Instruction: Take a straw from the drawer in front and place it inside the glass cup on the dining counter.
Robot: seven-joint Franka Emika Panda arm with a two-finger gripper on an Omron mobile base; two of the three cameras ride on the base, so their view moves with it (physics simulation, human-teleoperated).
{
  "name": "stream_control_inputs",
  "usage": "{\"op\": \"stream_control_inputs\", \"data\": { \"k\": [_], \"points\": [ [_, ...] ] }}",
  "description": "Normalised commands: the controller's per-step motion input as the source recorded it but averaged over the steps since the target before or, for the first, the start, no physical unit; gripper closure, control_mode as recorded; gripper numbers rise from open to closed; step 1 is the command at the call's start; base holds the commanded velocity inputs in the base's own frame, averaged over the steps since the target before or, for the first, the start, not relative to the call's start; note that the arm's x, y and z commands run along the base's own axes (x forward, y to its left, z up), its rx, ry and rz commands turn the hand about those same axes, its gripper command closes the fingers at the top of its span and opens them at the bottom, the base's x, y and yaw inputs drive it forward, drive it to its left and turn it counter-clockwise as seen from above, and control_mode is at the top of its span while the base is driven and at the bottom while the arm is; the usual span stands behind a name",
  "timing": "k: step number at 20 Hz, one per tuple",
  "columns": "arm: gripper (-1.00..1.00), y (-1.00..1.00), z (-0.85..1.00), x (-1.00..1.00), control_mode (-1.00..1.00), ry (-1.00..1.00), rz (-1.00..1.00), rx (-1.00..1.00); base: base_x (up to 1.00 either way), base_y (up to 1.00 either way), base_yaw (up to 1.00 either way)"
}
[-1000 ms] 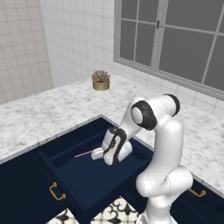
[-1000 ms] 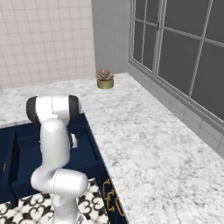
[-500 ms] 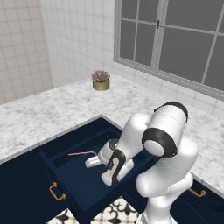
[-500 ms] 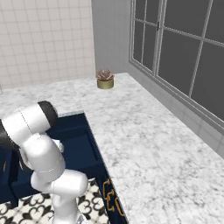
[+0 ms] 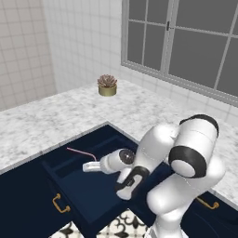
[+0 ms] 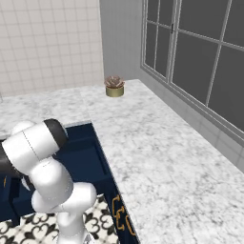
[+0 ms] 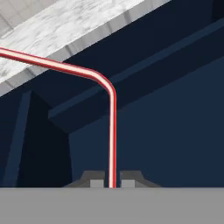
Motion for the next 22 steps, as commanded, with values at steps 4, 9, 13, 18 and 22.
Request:
{"op": "stream_control_inputs", "data": {
  "k": [4, 9, 13, 18, 22],
  "points": [
    [1.0, 0.0, 1.0, 0.16, -1.0, 0.1, 0.0, 0.02, 0.0, 0.0, 0.0],
    [1.0, 0.0, 1.0, 0.04, -1.0, 0.08, 0.0, 0.0, 0.0, 0.0, 0.0],
    [1.0, 0.0, 1.0, 0.03, -1.0, 0.06, 0.0, 0.0, 0.0, 0.0, 0.0],
    [1.0, 0.0, 1.0, 0.11, -1.0, 0.0, 0.0, -0.06, 0.0, 0.0, 0.0],
    [1.0, -0.03, 0.72, 0.03, -1.0, 0.0, 0.0, -0.32, 0.0, 0.0, 0.0]
  ]
}}
